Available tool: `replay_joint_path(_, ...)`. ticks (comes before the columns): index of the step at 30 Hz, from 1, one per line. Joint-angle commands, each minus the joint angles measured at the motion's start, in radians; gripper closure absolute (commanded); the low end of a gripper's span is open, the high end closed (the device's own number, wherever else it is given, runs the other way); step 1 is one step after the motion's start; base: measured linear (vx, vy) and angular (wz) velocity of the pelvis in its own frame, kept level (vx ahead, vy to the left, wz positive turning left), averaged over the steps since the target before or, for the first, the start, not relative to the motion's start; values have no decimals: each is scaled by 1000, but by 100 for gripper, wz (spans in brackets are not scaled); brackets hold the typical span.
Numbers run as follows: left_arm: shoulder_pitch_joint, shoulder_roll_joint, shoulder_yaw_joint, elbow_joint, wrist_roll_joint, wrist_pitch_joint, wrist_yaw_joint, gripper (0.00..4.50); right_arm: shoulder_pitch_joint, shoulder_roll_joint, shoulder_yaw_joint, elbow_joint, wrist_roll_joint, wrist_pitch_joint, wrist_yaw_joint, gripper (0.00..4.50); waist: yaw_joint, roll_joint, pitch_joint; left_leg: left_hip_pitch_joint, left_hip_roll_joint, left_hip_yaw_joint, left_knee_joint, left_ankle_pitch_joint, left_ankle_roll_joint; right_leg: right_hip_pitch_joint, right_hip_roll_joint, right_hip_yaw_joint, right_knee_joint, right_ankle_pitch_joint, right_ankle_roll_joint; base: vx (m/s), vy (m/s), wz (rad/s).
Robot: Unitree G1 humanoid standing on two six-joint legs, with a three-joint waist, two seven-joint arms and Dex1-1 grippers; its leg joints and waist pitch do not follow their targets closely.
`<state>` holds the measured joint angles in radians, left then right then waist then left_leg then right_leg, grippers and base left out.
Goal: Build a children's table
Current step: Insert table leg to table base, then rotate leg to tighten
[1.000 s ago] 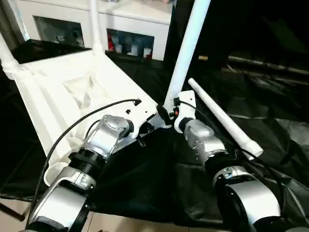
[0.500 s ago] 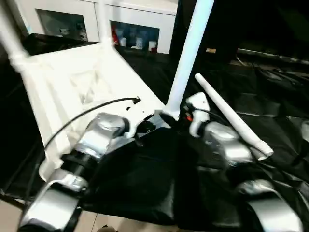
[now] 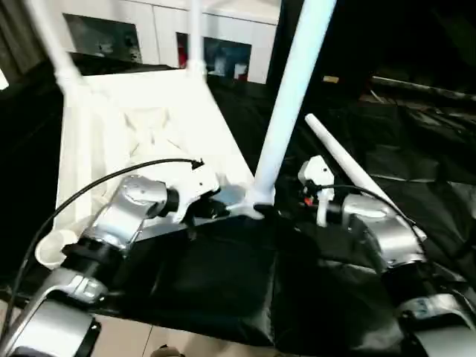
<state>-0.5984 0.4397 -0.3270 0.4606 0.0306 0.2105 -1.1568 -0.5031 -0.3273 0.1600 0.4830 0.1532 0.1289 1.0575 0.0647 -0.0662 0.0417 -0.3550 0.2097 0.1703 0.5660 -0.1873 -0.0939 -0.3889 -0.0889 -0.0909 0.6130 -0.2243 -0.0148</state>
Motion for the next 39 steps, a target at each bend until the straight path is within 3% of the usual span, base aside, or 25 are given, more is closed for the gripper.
replay_joint_path(1,1,-15,-40,-55,-40,-16,-70,450,15,-13,16,-10,-12,12,21,26,-3,13,-58,9,28,5,-49,-31,98,58,-54,59,-43,146,-285,0,0,0)
replay_joint_path(8,16,-19,-45,-85,-50,-10,-93,450,20,-7,32,-21,-19,12,25,26,0,12,-59,7,28,5,-47,-29,97,60,-54,58,-40,148,-290,0,0,0)
replay_joint_path(14,16,-20,-44,-84,-42,-14,-94,450,21,5,36,-17,-15,7,17,70,-1,11,-59,6,27,4,-47,-56,79,61,-54,59,-42,109,-276,0,0,0)
replay_joint_path(23,12,-19,-41,-74,-36,-19,-87,450,34,-3,46,-20,-10,5,32,149,-2,12,-62,6,25,4,-42,-38,88,62,-53,58,-37,145,-283,0,0,0)
replay_joint_path(26,8,-29,-35,-57,-23,-16,-50,450,42,7,42,-11,-8,5,19,169,-1,11,-63,6,26,3,-41,-41,88,62,-53,58,-37,136,-282,0,0,0)
replay_joint_path(28,-7,-54,-16,-19,-5,-5,31,450,39,44,9,28,-4,32,-68,172,-2,13,-61,6,26,4,-41,-40,85,59,-53,59,-36,135,-283,0,0,0)
replay_joint_path(30,-24,-78,0,20,15,6,112,450,28,80,-24,74,-6,55,-165,174,-2,9,-57,4,25,3,-45,-77,64,59,-54,58,-43,68,-275,0,0,0)
replay_joint_path(31,-24,-78,0,20,15,6,112,450,28,80,-24,74,-6,55,-165,175,-5,10,-54,5,27,2,-48,-120,42,58,-57,58,-49,-2,-259,0,0,0)
replay_joint_path(34,-62,-138,28,101,49,55,280,450,16,154,-47,178,-44,36,-362,176,-10,11,-48,8,25,0,-55,-201,0,53,-56,59,-65,-159,-216,0,0,0)
replay_joint_path(35,-62,-138,28,101,49,55,280,450,16,154,-47,178,-44,36,-362,176,-13,11,-50,8,25,0,-54,-209,-6,49,-58,60,-66,-184,-209,0,0,0)
replay_joint_path(36,-85,-186,35,148,70,98,382,450,1,223,-51,245,-84,19,-533,176,-14,11,-50,7,25,-1,-54,-206,-15,47,-59,62,-69,-203,-190,0,0,0)
replay_joint_path(39,-100,-225,33,172,81,124,439,450,-24,289,-92,303,-73,36,-676,176,-20,9,-48,9,21,-4,-58,-235,-33,43,-57,61,-79,-285,-159,0,0,0)
